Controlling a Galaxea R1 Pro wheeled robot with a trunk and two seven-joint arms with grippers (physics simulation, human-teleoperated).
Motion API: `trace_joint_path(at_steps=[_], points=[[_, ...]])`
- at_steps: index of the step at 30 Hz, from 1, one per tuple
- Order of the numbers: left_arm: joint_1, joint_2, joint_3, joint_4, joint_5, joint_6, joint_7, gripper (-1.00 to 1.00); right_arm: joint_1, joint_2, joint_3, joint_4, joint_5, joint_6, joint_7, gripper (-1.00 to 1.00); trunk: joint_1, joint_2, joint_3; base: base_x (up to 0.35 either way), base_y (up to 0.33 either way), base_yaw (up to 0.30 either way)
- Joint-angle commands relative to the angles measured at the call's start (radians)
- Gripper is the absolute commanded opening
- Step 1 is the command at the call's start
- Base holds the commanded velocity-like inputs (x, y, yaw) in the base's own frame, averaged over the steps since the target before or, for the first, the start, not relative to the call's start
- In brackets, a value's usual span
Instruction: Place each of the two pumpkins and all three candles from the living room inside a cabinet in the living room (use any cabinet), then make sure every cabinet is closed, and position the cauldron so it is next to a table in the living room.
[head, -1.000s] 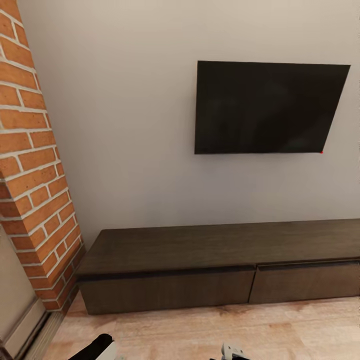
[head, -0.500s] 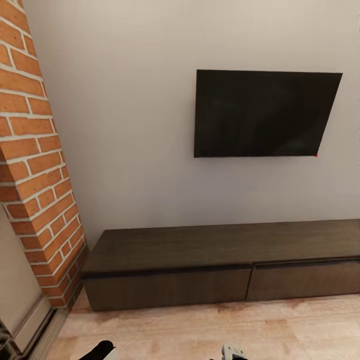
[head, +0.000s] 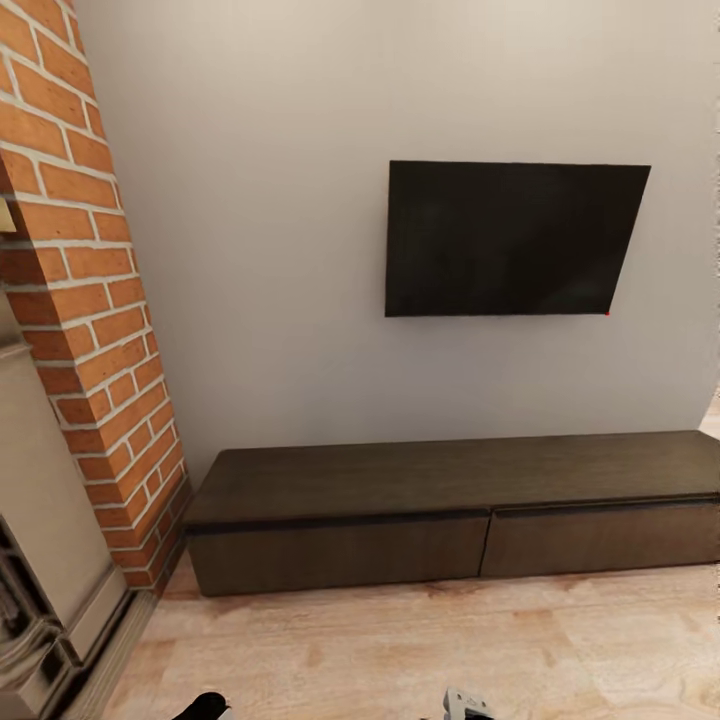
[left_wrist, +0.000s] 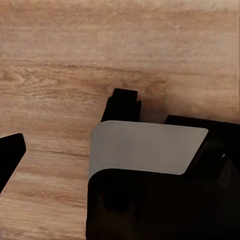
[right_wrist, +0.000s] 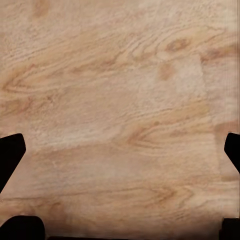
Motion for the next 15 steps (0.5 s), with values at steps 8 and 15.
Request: trace_joint_path(at_steps=[8, 15], points=[[0.001, 0.000, -0.003, 0.006, 0.011, -0.011, 0.008, 1.00, 0.003, 0.000, -0.006, 0.002, -0.003, 0.002, 0.001, 1.00, -0.031, 0.056, 0.024, -0.050, 0.000, 0.000], [0.001, 0.000, -0.003, 0.006, 0.012, -0.012, 0.008, 1.00, 0.015, 0.000, -0.005, 0.002, -0.001, 0.000, 0.001, 1.00, -0.058, 0.105, 0.046, -0.001, 0.000, 0.000]])
